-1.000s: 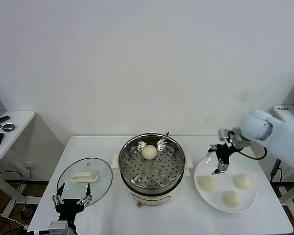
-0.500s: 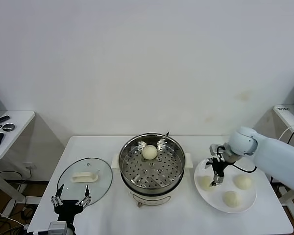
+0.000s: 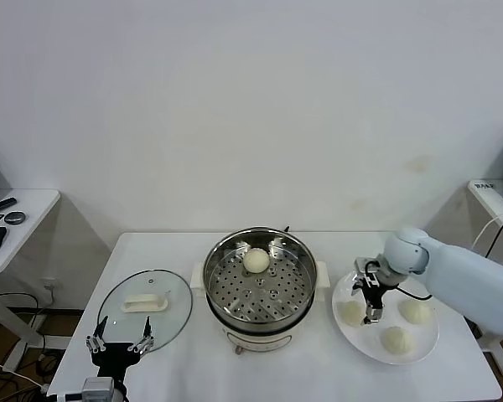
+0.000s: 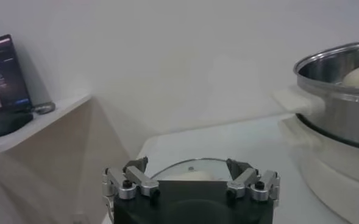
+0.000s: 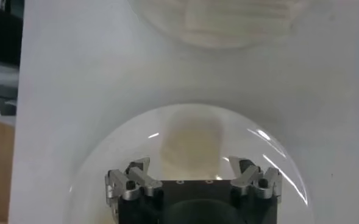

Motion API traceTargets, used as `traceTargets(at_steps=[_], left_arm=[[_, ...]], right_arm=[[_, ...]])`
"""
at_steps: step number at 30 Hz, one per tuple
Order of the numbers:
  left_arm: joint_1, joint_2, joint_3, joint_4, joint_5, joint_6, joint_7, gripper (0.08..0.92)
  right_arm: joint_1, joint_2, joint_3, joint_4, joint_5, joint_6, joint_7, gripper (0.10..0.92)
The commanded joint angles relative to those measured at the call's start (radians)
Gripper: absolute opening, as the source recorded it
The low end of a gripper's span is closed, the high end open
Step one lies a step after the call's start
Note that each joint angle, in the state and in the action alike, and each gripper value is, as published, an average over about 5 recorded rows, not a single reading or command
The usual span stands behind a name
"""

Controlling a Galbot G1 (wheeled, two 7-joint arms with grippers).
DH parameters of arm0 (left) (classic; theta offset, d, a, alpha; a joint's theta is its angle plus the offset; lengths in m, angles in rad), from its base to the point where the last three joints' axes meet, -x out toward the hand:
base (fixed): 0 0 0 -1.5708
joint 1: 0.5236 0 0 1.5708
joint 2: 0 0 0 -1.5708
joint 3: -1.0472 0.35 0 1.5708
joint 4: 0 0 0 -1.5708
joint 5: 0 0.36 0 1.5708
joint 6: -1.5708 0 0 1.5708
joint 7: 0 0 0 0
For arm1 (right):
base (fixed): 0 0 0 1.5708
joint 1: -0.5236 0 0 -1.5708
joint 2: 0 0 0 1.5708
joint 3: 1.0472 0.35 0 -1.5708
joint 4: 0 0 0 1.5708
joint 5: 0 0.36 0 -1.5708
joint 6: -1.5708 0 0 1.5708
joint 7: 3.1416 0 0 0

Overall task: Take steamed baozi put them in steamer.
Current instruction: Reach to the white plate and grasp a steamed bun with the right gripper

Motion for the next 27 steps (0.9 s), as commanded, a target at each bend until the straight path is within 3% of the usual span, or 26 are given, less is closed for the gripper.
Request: traceTargets(at_steps=[1,27], left_arm=[[-0.007,0.000,-0.001,0.009,-0.002,0.001,0.002,0.823],[-0.017,-0.002,-0.004,0.022,-0.007,0.001,0.002,0.823]], right_arm=[[-0.019,0.017,0.008,-0.024,-0.047,0.020,-0.008,0.823],[-0.051,0.038,0.021,-0.036,-0.044,-0.004,0.016,0.813]])
